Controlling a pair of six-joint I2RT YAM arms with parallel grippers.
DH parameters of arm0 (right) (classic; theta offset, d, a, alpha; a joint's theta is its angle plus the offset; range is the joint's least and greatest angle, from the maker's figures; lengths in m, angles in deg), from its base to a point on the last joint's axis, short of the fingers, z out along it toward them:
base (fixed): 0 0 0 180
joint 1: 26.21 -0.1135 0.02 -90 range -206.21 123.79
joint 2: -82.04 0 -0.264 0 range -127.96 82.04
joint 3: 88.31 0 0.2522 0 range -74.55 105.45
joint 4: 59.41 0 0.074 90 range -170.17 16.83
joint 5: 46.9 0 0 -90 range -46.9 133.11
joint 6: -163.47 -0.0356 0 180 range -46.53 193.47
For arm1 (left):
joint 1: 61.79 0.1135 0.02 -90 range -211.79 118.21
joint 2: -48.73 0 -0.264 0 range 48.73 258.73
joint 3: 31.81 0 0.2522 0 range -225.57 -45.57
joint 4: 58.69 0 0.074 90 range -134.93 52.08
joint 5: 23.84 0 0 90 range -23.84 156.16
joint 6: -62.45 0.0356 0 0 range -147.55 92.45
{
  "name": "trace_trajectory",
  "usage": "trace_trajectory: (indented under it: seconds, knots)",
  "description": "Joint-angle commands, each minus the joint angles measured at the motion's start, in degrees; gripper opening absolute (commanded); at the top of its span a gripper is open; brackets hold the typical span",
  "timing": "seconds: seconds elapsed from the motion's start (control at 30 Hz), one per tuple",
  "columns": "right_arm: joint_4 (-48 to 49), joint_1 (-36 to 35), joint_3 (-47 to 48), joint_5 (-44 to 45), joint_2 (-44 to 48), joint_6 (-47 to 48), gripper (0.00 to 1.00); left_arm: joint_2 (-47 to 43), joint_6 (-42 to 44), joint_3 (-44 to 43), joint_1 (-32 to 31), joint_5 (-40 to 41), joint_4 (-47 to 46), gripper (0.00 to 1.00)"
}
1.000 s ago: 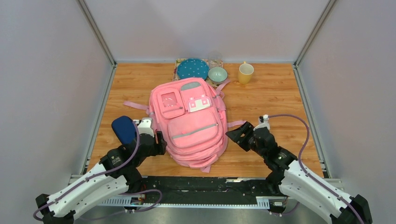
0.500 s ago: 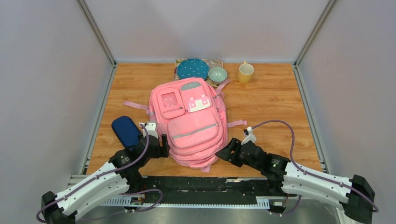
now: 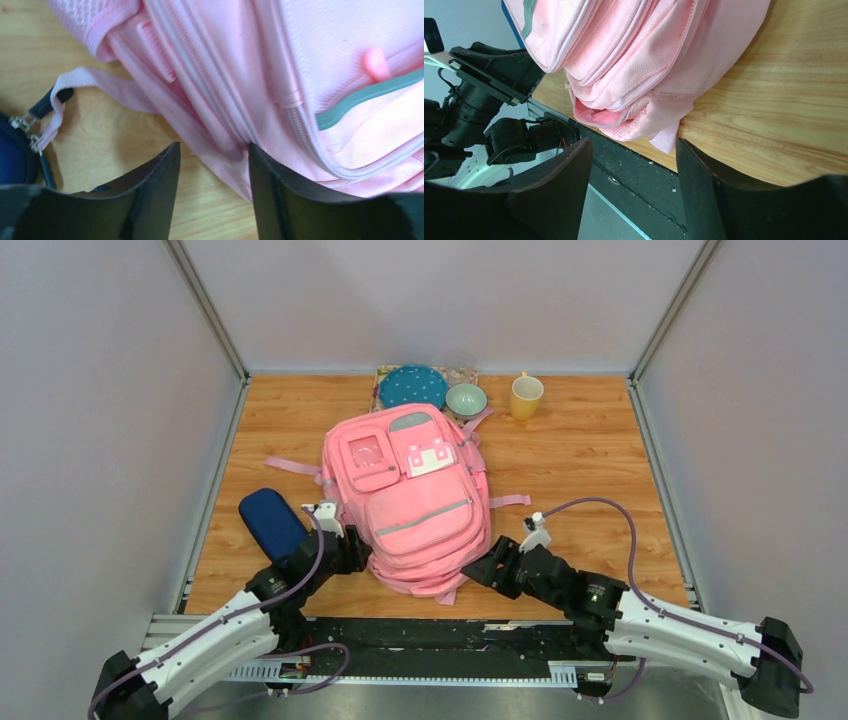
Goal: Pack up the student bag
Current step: Zip the student bag at the center of the board.
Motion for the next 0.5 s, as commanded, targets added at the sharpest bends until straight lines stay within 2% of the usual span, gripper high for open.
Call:
trace_trajectory:
  seconds: [0.0, 0.07, 0.1, 0.23, 0.33, 0.47]
  knots:
    - [-0.82, -0.66, 0.34, 2.03, 0.89, -1.36, 0.65, 0.7, -0.83, -0.27, 0.56, -1.0, -10.99, 0.32]
    - [-0.91, -0.74, 0.16, 2.47, 0.97, -1.89, 0.65, 2.1, -1.27, -0.71, 0.47, -3.36, -12.4, 0.14]
    - [-1.0, -0.83, 0.16, 2.64, 1.24, -1.98, 0.65, 4.37, -1.97, -0.97, 0.47, -4.51, -13.45, 0.0]
    - [-3.88, -0.92, 0.95, 3.96, 2.9, -2.24, 0.64, 10.1, -4.52, -1.07, 0.47, -15.64, -19.68, 0.0]
    - [-8.62, -0.92, 2.27, 5.98, 5.88, -2.59, 0.64, 12.47, -7.33, -0.18, -0.06, -20.15, -24.44, 0.0]
    - [-16.28, -0.83, 3.67, 10.02, 12.04, -2.86, 0.64, 13.79, -8.04, -2.37, -5.49, -17.8, -25.41, 0.0]
